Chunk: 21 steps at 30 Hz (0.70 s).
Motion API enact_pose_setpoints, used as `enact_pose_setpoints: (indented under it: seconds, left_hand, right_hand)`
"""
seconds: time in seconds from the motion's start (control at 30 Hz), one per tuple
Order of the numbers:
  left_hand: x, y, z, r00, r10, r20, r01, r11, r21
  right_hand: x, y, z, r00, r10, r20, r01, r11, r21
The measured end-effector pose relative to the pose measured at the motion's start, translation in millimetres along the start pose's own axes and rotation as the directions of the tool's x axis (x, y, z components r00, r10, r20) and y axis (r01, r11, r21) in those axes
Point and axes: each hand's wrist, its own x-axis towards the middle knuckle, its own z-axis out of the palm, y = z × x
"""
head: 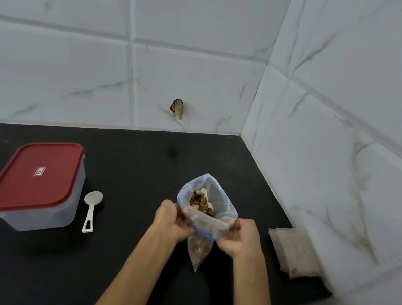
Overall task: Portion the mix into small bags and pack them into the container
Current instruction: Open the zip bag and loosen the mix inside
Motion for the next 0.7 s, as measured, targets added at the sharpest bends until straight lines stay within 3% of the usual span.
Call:
enact_pose_setpoints:
  seconds: [0.2, 0.37, 0.43, 0.5, 0.57, 0.6, 0.7]
  left_hand:
    - [-0.3, -2.8, 0.1, 0.998, 0.051, 0.039, -0.054, 0.996, 0.066]
    - [9.4, -7.2, -5.3, 0.997, 0.078, 0.022, -0.081, 0.982, 0.168]
    - [8.7, -4.0, -7.2, 0.997, 0.083, 0.003, -0.082, 0.972, 0.22]
    - [9.7, 1.2, -10.1, 0.992, 0.126, -0.004, -0.118, 0.942, 0.315]
    - [7.3, 5.5, -12.8, 0.971, 0.238, -0.024, -0.189, 0.825, 0.533]
    - [4.9, 6.6, -13.3, 0.943, 0.333, -0.024, -0.237, 0.72, 0.652]
    - [-9.7, 4.7, -11.5, 0.783, 0.615, 0.088, -0.366, 0.342, 0.865]
  right_hand:
    - [9.6, -0.8, -2.5, 0.993, -0.111, 0.033, 0.116, 0.968, -0.224]
    - [22.2, 6.4, -3.9, 0.994, -0.102, 0.023, 0.103, 0.905, -0.413]
    - [23.6, 5.8, -4.5, 0.98, -0.198, -0.024, 0.153, 0.821, -0.55]
    - [23.9, 4.7, -5.3, 0.913, -0.407, -0.028, 0.242, 0.595, -0.766]
    - [21.9, 1.9, -2.6, 0.81, -0.583, 0.062, 0.292, 0.309, -0.905]
    - [20.1, 0.1, -0.3, 0.77, -0.629, 0.107, 0.307, 0.218, -0.926]
    - [13.0, -2.6, 9.2, 0.77, -0.606, 0.198, 0.322, 0.102, -0.941]
